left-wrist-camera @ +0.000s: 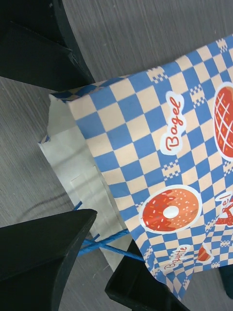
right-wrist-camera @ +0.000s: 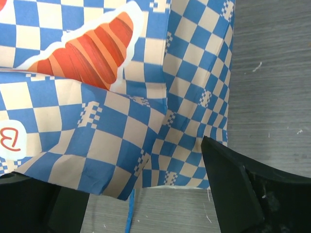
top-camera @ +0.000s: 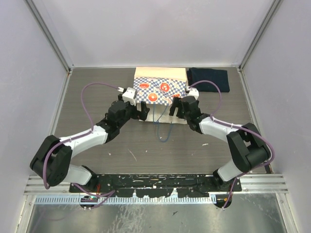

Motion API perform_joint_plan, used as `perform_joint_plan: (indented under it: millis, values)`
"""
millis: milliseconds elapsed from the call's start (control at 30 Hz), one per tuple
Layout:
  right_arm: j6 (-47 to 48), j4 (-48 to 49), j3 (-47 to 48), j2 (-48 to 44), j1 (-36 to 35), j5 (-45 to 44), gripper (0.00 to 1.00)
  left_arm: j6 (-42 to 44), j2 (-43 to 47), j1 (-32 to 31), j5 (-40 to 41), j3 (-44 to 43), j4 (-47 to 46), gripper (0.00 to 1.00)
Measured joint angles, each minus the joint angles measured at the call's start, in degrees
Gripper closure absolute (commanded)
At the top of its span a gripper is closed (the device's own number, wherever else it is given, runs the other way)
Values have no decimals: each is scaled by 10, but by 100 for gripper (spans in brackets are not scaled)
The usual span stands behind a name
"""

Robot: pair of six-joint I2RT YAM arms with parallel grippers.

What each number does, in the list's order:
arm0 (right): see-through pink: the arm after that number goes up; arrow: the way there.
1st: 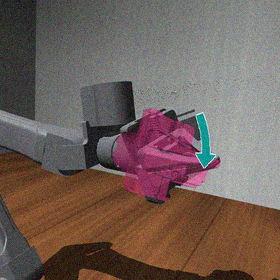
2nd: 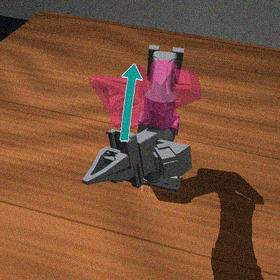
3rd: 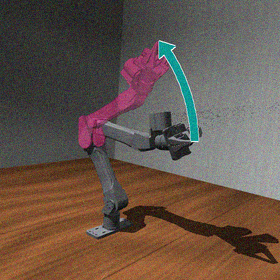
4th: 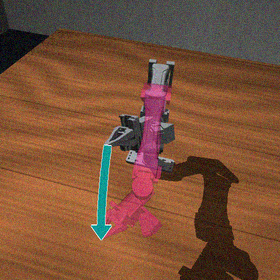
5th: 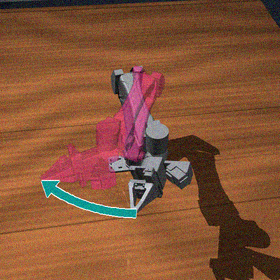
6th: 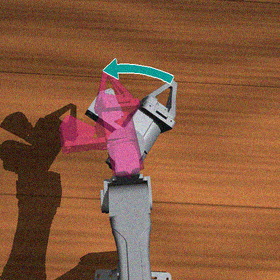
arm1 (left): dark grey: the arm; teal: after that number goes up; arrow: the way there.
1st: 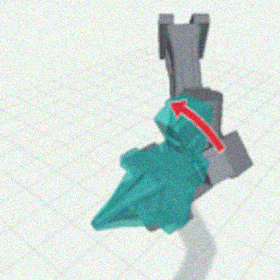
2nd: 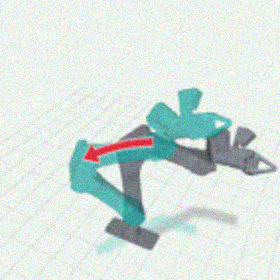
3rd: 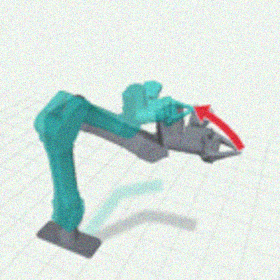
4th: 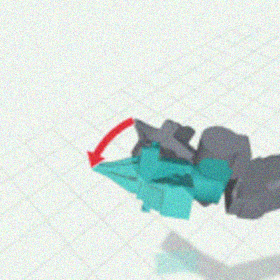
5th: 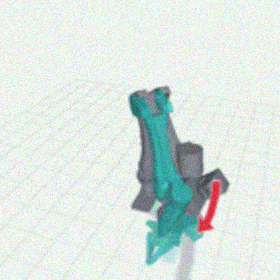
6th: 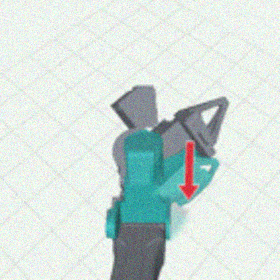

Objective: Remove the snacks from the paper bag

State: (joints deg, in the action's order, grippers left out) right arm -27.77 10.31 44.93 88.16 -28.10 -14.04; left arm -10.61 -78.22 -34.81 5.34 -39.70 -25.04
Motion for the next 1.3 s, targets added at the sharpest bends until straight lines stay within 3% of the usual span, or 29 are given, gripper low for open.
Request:
perform_joint_plan:
  millis: [500, 833, 1300]
  values:
    - [-5, 21, -103, -71, 0, 4, 8, -27, -125, -10, -57, -12, -83, 2]
    - [2, 31, -108, -71, 1, -3, 8, -3, -285, -55, -56, -120, -122, 2]
    - [-4, 44, -127, -72, 1, -2, 8, 0, -341, -78, -76, -170, -141, 2]
